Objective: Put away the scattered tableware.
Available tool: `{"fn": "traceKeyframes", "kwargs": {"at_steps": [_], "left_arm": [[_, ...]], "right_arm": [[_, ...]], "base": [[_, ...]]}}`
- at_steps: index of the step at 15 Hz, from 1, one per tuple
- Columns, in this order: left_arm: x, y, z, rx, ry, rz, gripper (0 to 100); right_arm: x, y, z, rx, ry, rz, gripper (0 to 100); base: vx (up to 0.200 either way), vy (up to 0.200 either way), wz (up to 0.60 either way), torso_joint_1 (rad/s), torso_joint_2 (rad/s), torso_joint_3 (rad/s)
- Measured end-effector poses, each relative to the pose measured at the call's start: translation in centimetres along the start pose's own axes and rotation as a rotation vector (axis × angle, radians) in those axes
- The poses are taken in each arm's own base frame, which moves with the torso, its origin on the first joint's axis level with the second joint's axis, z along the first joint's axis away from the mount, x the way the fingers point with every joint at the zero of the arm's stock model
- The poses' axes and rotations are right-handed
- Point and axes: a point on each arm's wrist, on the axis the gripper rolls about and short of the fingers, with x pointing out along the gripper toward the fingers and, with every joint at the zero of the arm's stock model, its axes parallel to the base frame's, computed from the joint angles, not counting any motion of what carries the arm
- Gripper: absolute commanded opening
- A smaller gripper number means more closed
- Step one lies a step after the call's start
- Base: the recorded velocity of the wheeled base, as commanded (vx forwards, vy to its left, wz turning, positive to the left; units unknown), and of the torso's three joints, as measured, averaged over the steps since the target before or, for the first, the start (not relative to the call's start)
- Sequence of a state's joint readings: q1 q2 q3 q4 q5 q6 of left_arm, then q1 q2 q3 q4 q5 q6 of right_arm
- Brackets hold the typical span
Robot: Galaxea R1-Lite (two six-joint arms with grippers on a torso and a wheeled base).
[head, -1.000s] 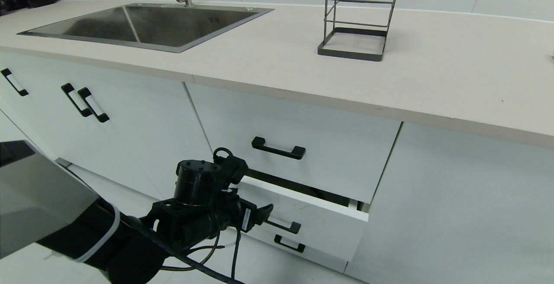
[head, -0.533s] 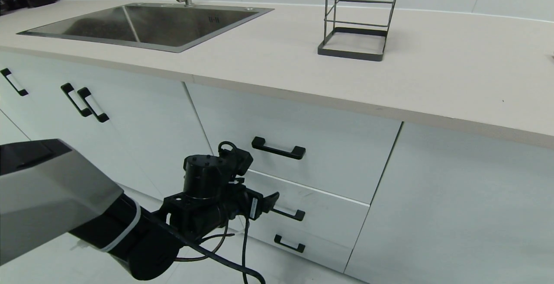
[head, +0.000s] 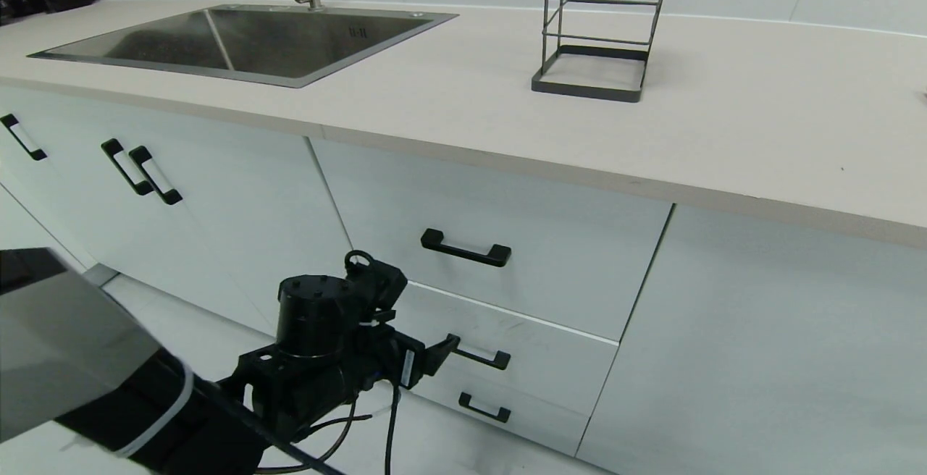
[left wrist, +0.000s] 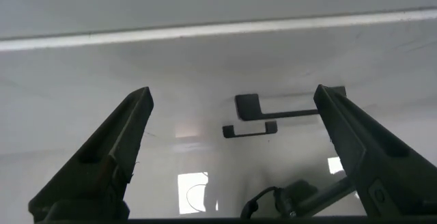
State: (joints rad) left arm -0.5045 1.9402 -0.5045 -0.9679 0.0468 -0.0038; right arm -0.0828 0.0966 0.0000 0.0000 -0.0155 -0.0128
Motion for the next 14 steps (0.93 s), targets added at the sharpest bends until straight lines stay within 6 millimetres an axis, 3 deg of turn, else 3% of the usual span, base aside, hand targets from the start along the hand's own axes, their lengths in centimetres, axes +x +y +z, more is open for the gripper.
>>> {"fn": "traceKeyframes", "kwargs": {"at_steps": [3,8,11,14], "left_arm": [[-4.4,-0.1,0.5,0.005,-0.054,-0.009,100],[-14.7,0.6,1.0,-0.008,-0.271,-0.004,100],[-20.8,1.4,-0.5,-0.025,-0.408,0.038,100],[-25.7,1.8,-3.6,-0.042,-0.474,0.106,100]], "right_arm": [[0.0,0.0,0.0,0.0,0.0,0.0,100],[0.0,0.0,0.0,0.0,0.0,0.0,100],[0.0,0.0,0.0,0.0,0.0,0.0,100],[0.0,0.0,0.0,0.0,0.0,0.0,100]], "base": [[0.0,0.0,0.0,0.0,0.0,0.0],[0.0,0.0,0.0,0.0,0.0,0.0],[0.0,0.0,0.0,0.0,0.0,0.0],[0.0,0.0,0.0,0.0,0.0,0.0]]}}
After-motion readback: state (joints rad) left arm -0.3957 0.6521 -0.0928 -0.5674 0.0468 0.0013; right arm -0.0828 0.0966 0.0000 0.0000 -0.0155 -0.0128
